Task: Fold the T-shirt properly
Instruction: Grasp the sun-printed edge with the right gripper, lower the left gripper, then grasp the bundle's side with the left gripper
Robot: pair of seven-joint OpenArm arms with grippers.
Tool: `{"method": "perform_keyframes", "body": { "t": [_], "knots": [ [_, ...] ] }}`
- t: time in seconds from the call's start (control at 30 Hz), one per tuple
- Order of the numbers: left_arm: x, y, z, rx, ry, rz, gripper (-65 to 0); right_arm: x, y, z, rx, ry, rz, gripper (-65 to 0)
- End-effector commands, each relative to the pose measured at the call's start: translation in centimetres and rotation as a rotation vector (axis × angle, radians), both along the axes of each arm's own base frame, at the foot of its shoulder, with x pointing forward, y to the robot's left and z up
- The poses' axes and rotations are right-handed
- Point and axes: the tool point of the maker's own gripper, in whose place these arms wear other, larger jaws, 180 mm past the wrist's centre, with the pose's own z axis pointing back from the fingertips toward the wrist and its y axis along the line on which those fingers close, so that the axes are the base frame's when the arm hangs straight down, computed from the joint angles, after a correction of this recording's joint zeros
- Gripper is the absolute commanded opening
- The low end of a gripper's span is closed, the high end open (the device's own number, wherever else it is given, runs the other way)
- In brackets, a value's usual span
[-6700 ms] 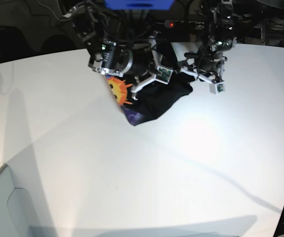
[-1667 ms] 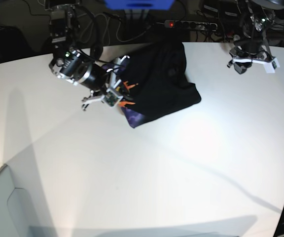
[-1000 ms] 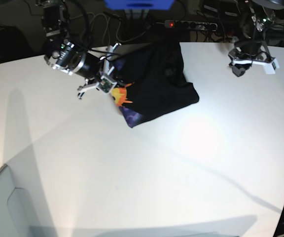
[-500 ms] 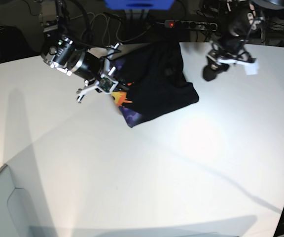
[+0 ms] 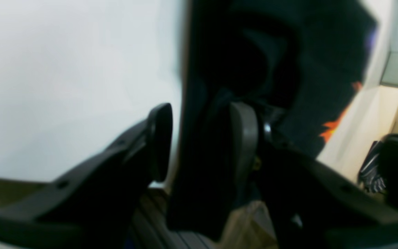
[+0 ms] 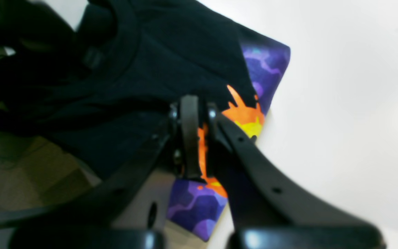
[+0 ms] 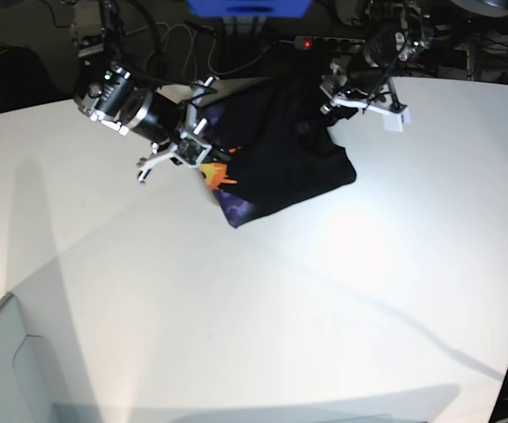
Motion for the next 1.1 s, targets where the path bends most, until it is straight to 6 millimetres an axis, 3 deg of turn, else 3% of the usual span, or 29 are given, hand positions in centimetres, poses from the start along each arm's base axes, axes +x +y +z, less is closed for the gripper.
{"method": "perform_keyframes", "body": {
  "t": [0.0, 0.17, 0.27, 0.53, 0.63, 1.07],
  "knots": [
    [0.5, 0.0, 0.0, -0.01, -0.012, 0.006, -39.4, 0.0, 0.4, 1.1, 0.03, -0.031, 0.022, -64.8],
    [0.8, -0.9, -1.0, -0.039, 0.007, 0.0, -39.4, -0.3, 0.1, 0.5, -0.007, -0.006, 0.02, -64.8],
    [1.1, -2.2, 0.2, -0.05, -0.024, -0.045, -39.4, -0.4, -0.4, 0.1, -0.035, 0.0, 0.025, -64.8],
    [1.3, -2.7, 3.3, -0.042, -0.097, -0.071, -39.7, -0.4, -0.6, 0.1, -0.043, -0.003, 0.03, -64.8],
    [0.4, -2.8, 4.1, -0.038, -0.098, -0.075, -39.5, -0.3, -0.6, 0.1, -0.043, -0.005, 0.03, -64.8],
    [2.3, -2.3, 0.6, -0.048, -0.048, -0.038, -39.5, -0.3, -0.6, 0.1, -0.045, -0.005, 0.03, -64.8]
  ]
}}
